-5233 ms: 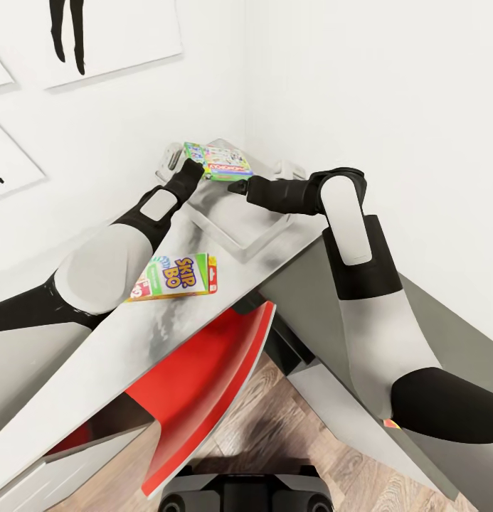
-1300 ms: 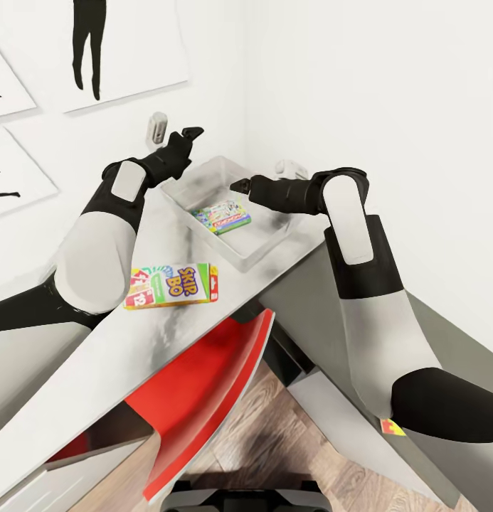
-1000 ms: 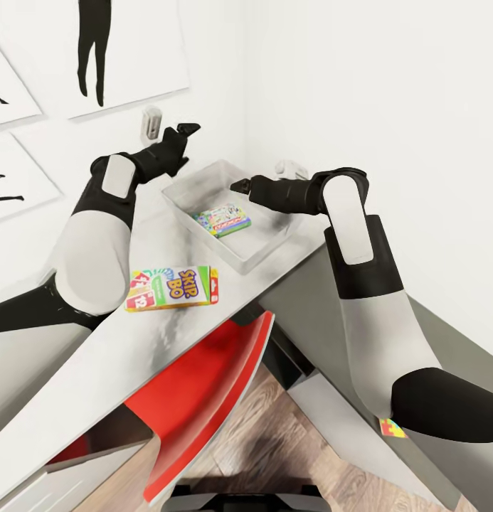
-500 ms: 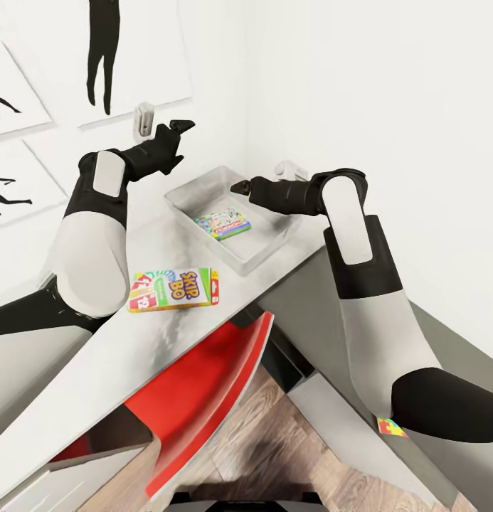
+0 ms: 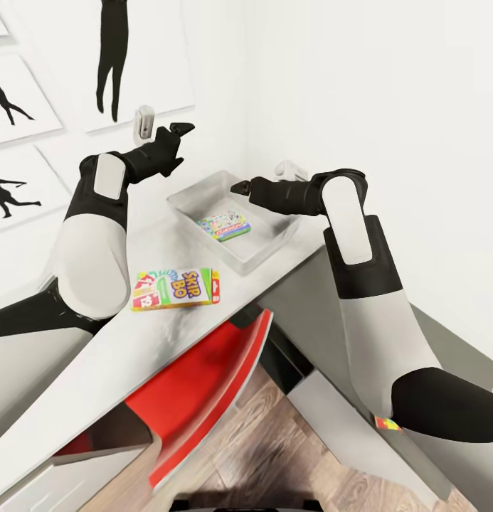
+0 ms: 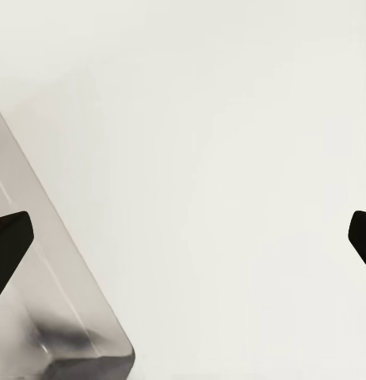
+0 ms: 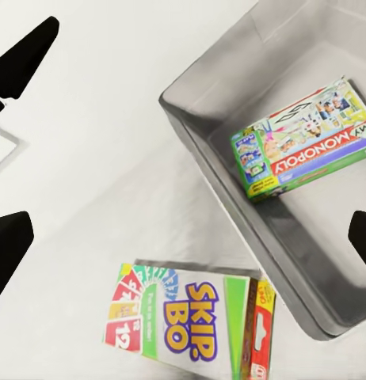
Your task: Put all the toys in the child's room - the three board games (two on the bed and one on the table), the two jigsaw puzzles on the table, and the tennis ball on the table - inside the toy box on the table in the child's room.
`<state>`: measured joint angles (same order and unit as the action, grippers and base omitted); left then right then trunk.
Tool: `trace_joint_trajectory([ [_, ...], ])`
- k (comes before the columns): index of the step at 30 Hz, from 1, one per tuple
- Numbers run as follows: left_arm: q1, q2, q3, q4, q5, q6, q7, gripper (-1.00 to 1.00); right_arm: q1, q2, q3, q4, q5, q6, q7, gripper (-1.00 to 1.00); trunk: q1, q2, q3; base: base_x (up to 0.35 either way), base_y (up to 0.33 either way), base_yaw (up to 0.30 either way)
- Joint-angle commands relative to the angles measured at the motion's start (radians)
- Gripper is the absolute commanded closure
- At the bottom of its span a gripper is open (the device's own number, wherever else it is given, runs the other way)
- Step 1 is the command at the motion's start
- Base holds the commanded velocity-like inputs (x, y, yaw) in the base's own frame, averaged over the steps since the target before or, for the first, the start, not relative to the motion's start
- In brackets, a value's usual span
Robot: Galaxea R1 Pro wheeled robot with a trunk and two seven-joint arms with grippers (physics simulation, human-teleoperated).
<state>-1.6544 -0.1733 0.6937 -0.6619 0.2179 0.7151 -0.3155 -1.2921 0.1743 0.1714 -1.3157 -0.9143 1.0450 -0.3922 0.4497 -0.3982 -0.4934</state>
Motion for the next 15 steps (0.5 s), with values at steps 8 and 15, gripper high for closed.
trace_joint_trajectory([
  [8,0.002,-0.001,0.006,-0.001,0.000,0.008,-0.002,-1.00,-0.001,0.000,0.000,0.000,-0.009,0.001,-0.010,-1.00,0.000,-0.002,0.011,-0.216,0.000,0.000],
  [15,0.004,-0.001,0.006,-0.001,0.000,0.006,-0.003,-1.00,-0.001,0.000,0.000,0.001,-0.009,0.001,-0.010,-1.00,0.000,-0.002,0.023,-0.183,0.000,0.000],
])
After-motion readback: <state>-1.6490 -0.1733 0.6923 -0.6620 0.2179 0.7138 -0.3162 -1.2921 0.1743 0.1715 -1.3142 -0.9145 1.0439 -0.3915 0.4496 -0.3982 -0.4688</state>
